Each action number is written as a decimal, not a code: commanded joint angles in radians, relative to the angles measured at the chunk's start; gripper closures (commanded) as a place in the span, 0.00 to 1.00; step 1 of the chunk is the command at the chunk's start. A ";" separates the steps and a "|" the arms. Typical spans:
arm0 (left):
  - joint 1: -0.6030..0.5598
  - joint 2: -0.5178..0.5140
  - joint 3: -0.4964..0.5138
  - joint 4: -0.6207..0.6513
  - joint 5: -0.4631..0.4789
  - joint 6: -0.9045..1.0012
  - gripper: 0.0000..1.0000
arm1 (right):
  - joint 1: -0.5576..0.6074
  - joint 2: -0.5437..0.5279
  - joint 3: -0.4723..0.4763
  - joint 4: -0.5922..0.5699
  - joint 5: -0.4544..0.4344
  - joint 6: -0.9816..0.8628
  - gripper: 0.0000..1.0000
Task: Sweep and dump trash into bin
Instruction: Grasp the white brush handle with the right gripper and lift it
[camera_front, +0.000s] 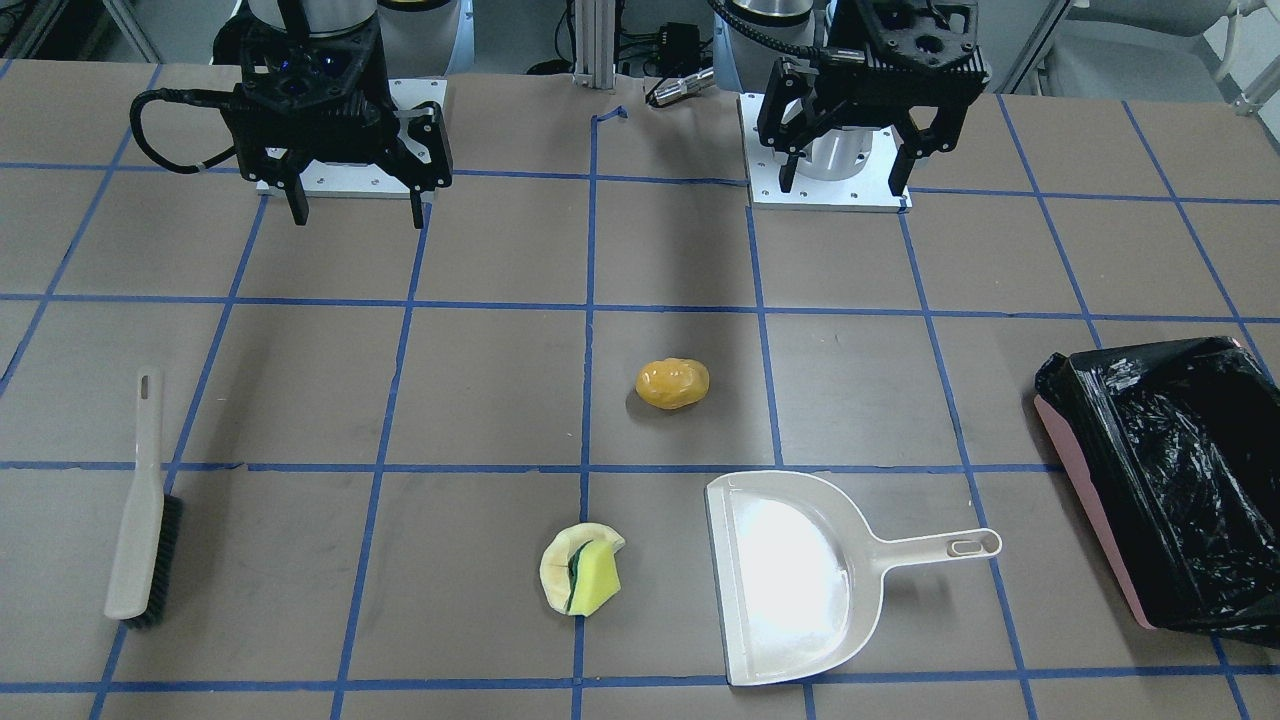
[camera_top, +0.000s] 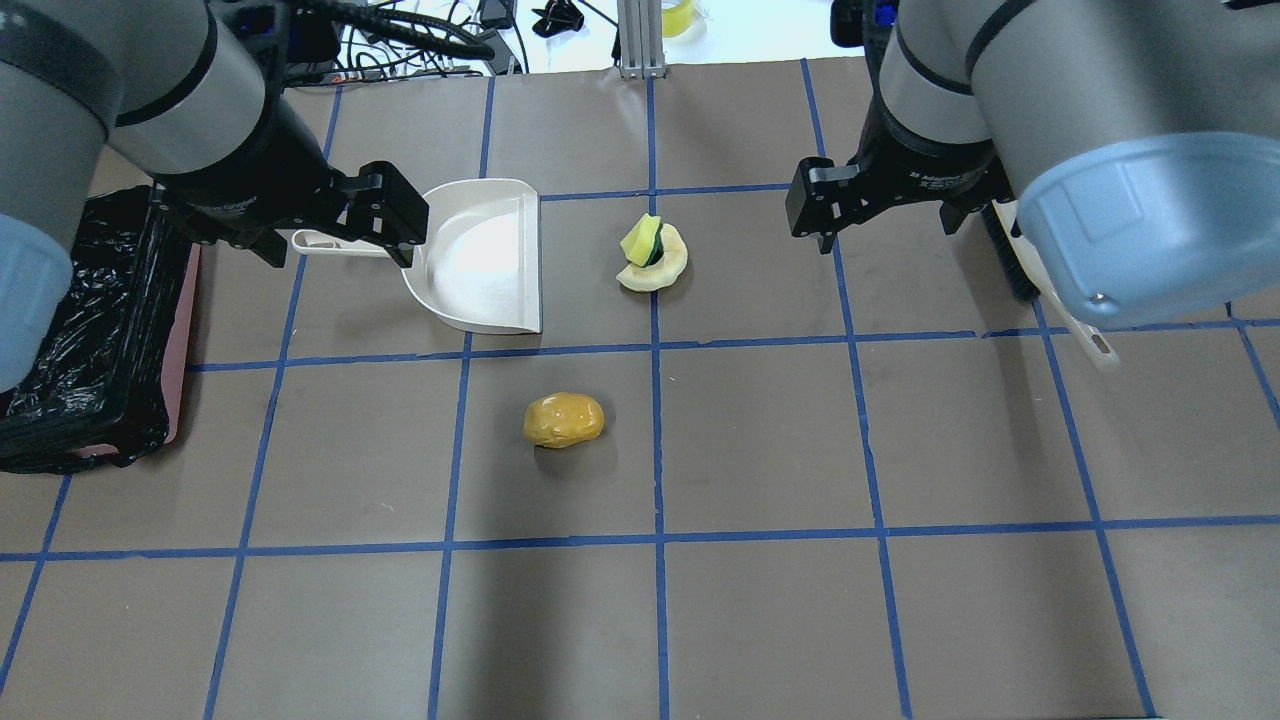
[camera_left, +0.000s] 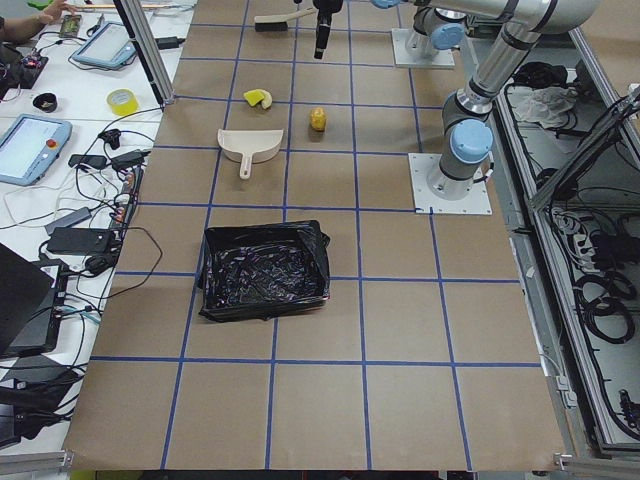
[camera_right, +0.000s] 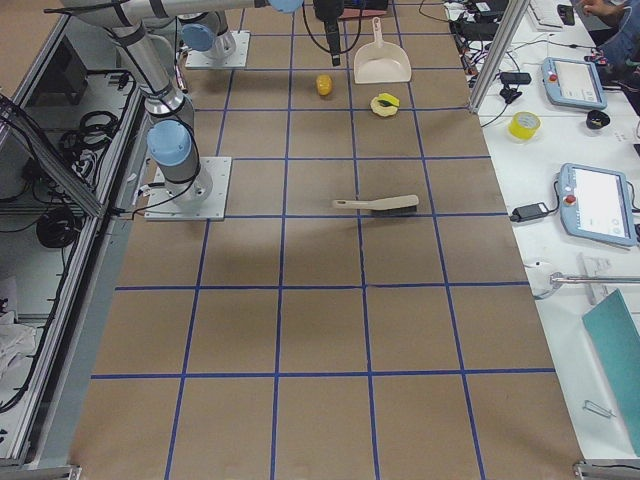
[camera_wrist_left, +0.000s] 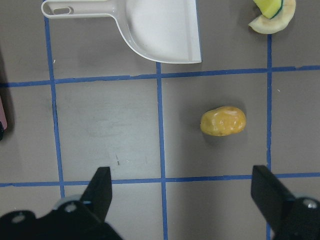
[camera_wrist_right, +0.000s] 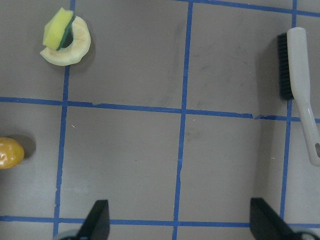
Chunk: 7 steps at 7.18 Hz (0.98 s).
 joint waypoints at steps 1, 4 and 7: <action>0.000 0.000 -0.001 0.001 0.000 0.000 0.00 | 0.000 0.000 0.000 -0.003 0.000 -0.002 0.00; 0.000 -0.003 0.000 0.002 -0.002 0.000 0.00 | -0.055 0.037 0.020 -0.006 0.000 -0.017 0.00; 0.000 -0.005 0.000 0.002 -0.002 0.000 0.00 | -0.262 0.129 0.141 -0.112 0.000 -0.219 0.11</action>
